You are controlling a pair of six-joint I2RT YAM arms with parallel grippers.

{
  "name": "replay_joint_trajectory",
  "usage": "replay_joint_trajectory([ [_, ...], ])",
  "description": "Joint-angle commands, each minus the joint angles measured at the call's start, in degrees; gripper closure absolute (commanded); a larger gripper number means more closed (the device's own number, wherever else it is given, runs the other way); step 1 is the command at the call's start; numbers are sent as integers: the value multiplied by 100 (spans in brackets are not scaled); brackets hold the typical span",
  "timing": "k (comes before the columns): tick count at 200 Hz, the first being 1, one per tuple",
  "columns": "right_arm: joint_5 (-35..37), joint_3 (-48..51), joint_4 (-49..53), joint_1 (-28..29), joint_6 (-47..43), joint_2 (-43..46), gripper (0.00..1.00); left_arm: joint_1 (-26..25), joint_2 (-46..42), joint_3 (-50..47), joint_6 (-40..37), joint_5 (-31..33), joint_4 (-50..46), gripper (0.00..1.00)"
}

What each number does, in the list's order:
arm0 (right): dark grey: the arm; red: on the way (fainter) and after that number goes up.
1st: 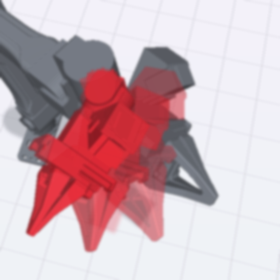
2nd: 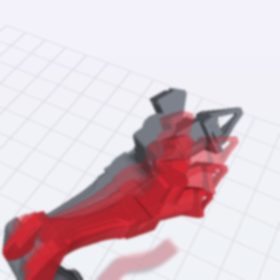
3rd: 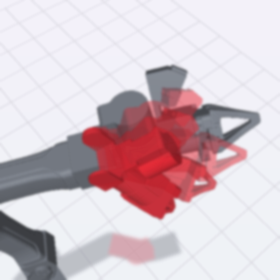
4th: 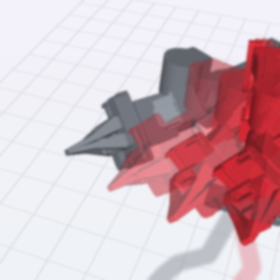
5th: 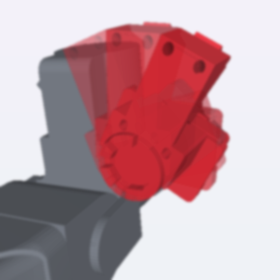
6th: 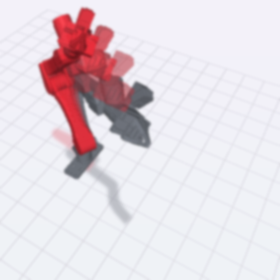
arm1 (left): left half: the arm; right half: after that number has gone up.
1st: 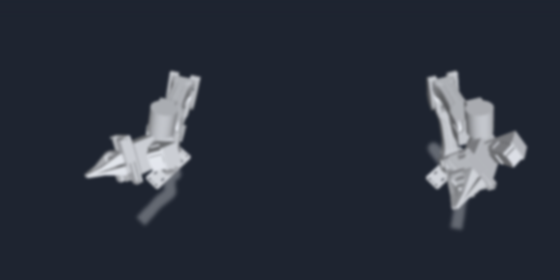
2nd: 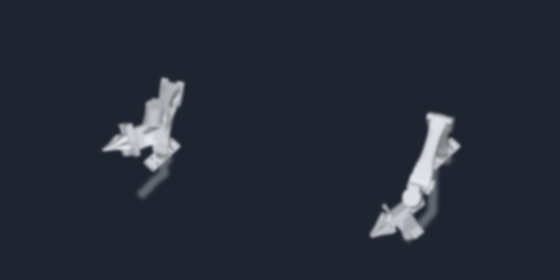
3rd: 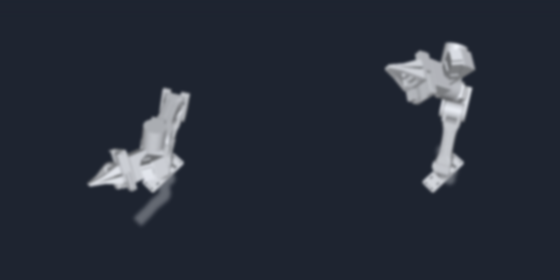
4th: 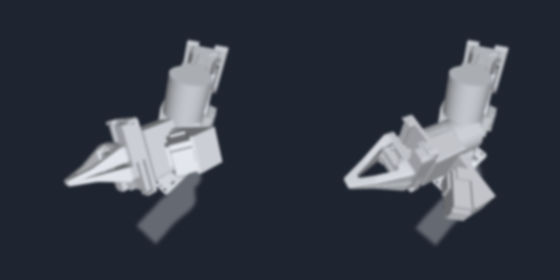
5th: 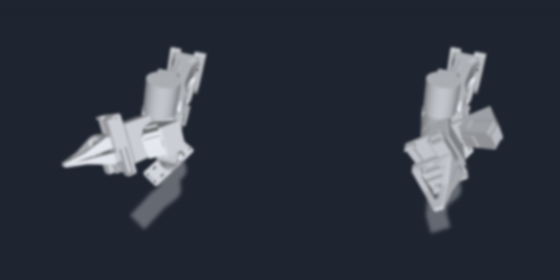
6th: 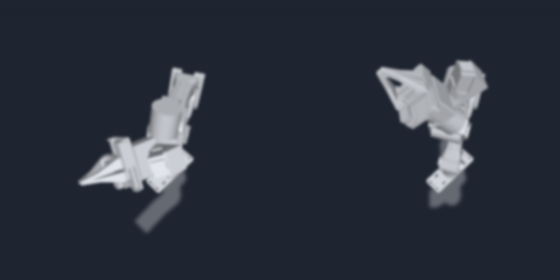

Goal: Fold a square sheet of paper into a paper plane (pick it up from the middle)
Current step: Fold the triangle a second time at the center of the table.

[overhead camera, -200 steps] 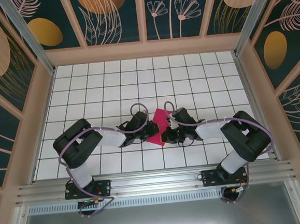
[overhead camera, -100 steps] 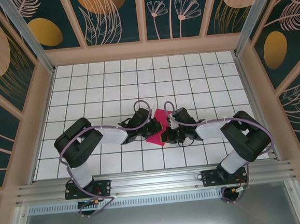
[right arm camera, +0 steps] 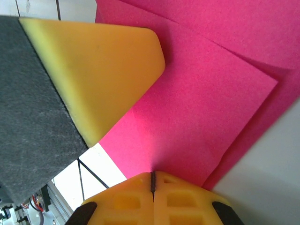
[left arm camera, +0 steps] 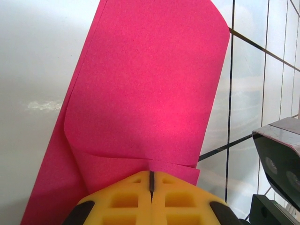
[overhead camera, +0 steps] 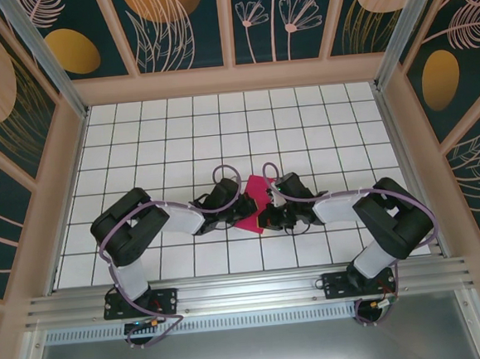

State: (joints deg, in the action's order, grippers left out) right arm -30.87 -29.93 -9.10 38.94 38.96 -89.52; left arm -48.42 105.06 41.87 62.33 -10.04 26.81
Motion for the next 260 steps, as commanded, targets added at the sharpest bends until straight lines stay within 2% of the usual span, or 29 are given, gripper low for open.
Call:
replay_joint_trajectory([
  [1, 450, 251, 666, -27, -160, -188, 98, 121, -102, -91, -333, 529, -161, 94],
  [34, 414, 260, 688, -27, -191, -192, 100, 257, -257, -144, -412, 724, -331, 94],
  [94, 415, 181, 790, -27, -240, -181, 100, 457, -152, -160, -605, 637, -175, 94],
  [151, 382, 155, 730, -27, -196, -213, 99, 544, -442, -173, -824, 1068, -652, 93],
  [194, 379, 119, 732, -27, -222, -192, 99, 605, -808, 23, -932, 991, -911, 92],
  [227, 367, 75, 709, -23, -231, -178, 99, 600, -1013, 39, -941, 240, -435, 91],
  [260, 389, 27, 719, -22, -231, -172, 99, 601, -782, 44, -735, -641, 161, 93],
])
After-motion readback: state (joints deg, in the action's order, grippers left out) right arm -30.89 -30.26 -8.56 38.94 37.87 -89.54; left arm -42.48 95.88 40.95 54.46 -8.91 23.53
